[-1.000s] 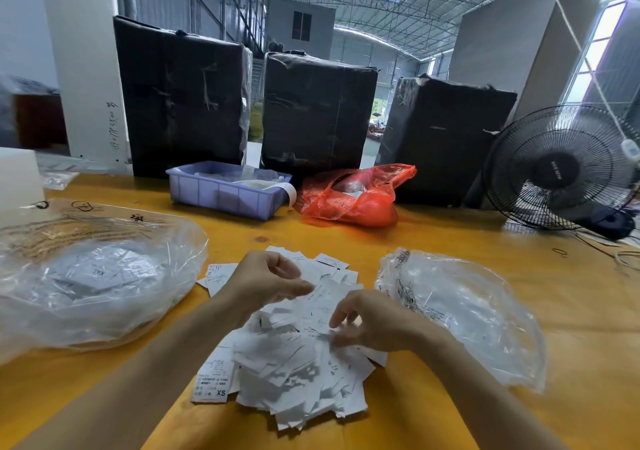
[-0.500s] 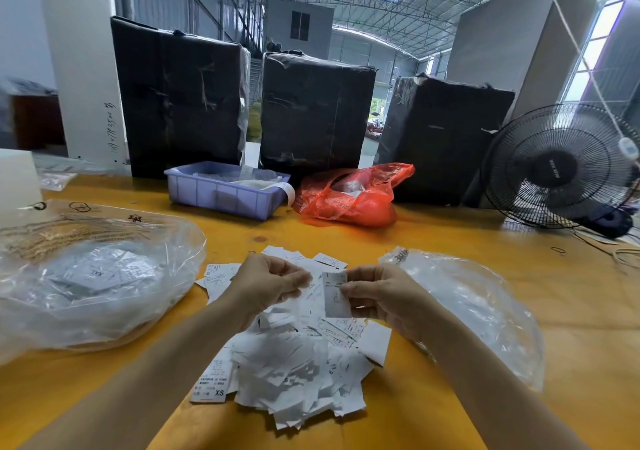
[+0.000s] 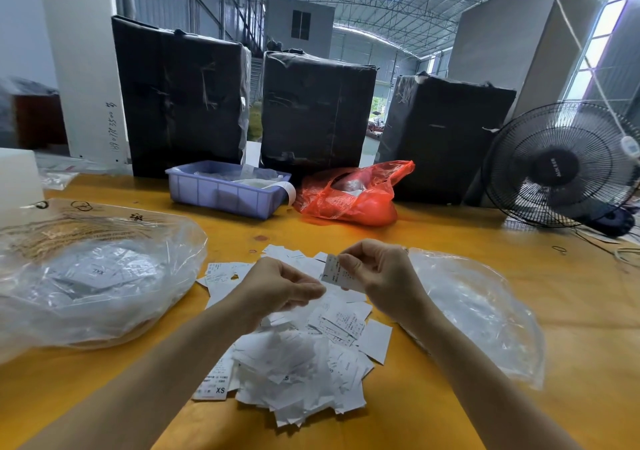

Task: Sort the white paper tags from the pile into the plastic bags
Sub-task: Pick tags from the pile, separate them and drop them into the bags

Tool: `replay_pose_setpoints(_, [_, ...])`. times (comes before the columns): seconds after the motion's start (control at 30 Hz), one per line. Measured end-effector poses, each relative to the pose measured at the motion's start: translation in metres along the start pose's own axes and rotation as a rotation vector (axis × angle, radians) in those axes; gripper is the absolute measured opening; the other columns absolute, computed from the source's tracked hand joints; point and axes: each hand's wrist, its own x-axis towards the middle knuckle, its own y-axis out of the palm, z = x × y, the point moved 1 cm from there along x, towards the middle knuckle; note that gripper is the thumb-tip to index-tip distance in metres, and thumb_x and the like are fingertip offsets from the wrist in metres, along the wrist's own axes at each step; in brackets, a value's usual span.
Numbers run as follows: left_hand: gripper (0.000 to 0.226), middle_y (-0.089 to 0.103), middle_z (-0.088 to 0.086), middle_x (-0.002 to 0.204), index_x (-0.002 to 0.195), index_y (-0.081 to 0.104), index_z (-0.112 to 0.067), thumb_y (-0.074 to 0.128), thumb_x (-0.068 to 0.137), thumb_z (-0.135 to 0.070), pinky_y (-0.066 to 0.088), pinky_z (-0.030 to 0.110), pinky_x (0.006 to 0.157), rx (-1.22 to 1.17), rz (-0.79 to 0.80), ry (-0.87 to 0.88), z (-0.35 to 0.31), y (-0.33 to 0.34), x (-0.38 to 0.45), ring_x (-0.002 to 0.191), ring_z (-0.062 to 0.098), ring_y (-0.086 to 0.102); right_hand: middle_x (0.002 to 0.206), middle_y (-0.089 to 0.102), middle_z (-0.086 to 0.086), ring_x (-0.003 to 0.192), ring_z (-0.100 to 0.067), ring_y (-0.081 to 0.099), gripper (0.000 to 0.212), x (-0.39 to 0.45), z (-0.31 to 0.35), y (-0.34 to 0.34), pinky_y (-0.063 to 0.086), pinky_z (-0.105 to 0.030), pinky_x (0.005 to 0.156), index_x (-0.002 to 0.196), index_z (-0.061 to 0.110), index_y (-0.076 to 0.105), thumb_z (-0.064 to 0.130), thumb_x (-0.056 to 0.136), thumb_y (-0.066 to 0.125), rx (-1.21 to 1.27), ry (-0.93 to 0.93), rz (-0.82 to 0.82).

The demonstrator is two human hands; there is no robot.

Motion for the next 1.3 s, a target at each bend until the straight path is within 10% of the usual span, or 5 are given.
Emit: replay_pose_setpoints(1.3, [0.013,0.064,0.004,0.058,0.067,0.072,-0.006,0.082,0.060,-0.010,0.047,0.015,0.051,-0.073,0.080,-0.104,-0.0062,0.0000,-0.0072,0.049,0.006,0.057,0.079,0.068,0.000,0.073,-0.016,0.065,0.007,-0.0021,-0.0020,0.0036,0.053,-0.028,0.063,0.088,0.006,0.072,0.009,0.087,0.065,-0.134,-0.121,0.071])
